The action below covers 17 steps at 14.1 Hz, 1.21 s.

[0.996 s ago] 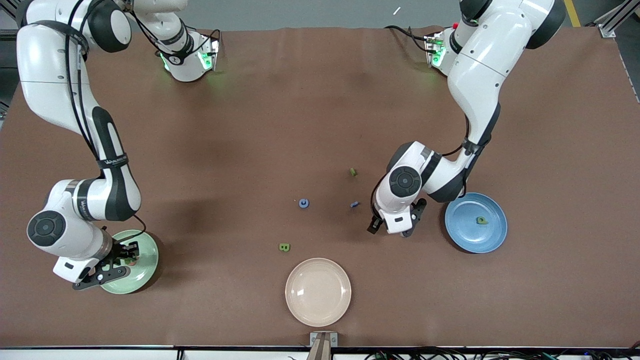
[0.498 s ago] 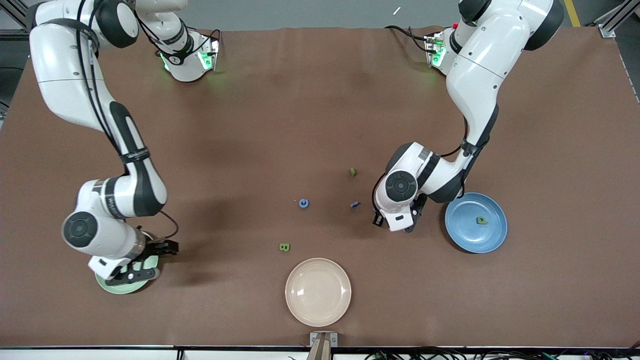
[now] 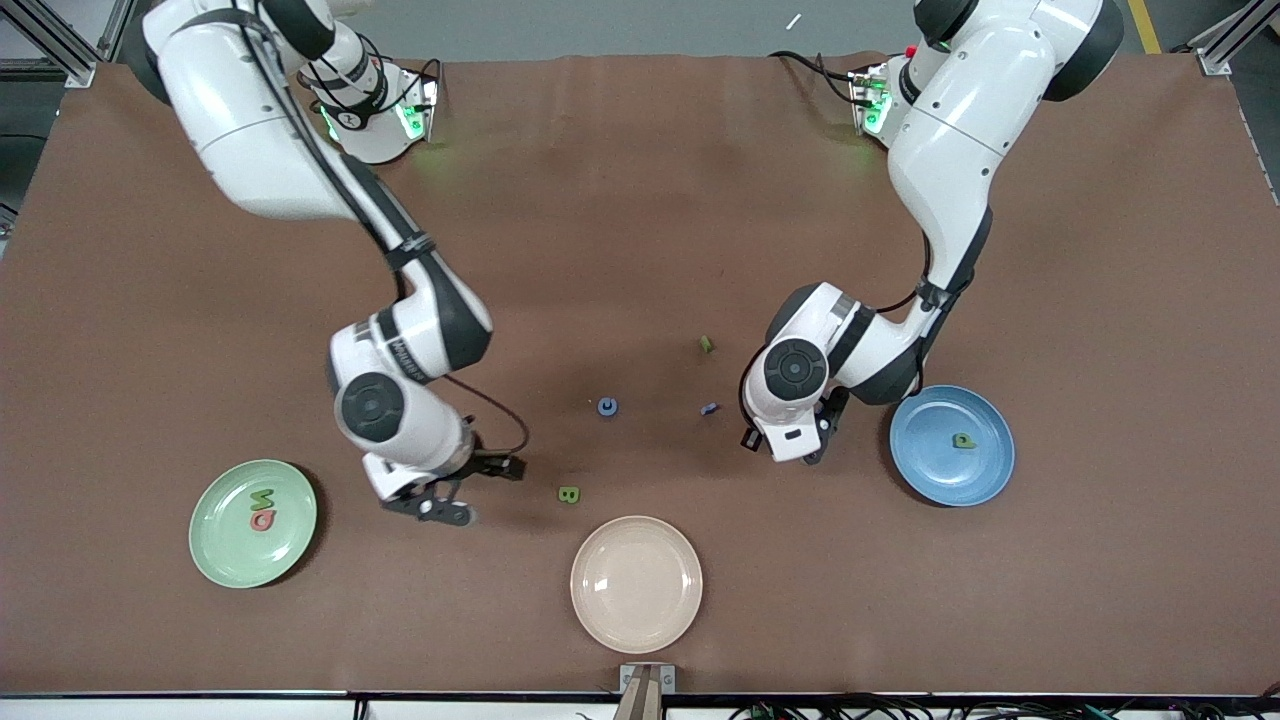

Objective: Sort upper and lower case letters into plates

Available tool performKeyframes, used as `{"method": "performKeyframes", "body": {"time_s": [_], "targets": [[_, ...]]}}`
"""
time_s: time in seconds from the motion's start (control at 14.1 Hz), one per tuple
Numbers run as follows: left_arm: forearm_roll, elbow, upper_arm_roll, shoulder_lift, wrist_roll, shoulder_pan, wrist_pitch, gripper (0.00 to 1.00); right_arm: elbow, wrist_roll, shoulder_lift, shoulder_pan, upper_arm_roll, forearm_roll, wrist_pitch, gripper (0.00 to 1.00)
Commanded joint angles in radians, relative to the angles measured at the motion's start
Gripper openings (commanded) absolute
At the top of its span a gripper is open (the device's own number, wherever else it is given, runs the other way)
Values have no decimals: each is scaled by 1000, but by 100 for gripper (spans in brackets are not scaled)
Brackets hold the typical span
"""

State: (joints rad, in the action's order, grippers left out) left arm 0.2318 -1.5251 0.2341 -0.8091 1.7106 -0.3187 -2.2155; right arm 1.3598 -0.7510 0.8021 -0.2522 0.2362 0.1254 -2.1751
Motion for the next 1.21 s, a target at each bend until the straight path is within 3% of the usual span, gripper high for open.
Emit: {"method": "performKeyframes", "body": {"time_s": [0.0, 0.28, 0.64, 0.78, 0.93, 1.14], "targets": [[56, 34, -65, 22, -81, 16, 14, 0, 27, -212, -14, -77, -8, 2, -2, 100], [60, 30, -87, 76, -342, 153, 29, 1, 35, -401, 11, -180, -15, 8, -32, 100], [60, 0, -79, 117, -580, 280, 181, 7, 58, -504, 58, -255, -32, 28, -83, 100], [51, -39, -79, 116, -579, 300, 183, 26, 58, -518, 72, -272, -41, 34, -95, 96], [49, -87, -78, 140, -559, 308, 186, 98, 58, -518, 78, -282, -47, 36, -110, 82], [41, -70, -38, 168, -553, 293, 211, 100, 55, -516, 81, -286, -46, 52, -111, 54]]}}
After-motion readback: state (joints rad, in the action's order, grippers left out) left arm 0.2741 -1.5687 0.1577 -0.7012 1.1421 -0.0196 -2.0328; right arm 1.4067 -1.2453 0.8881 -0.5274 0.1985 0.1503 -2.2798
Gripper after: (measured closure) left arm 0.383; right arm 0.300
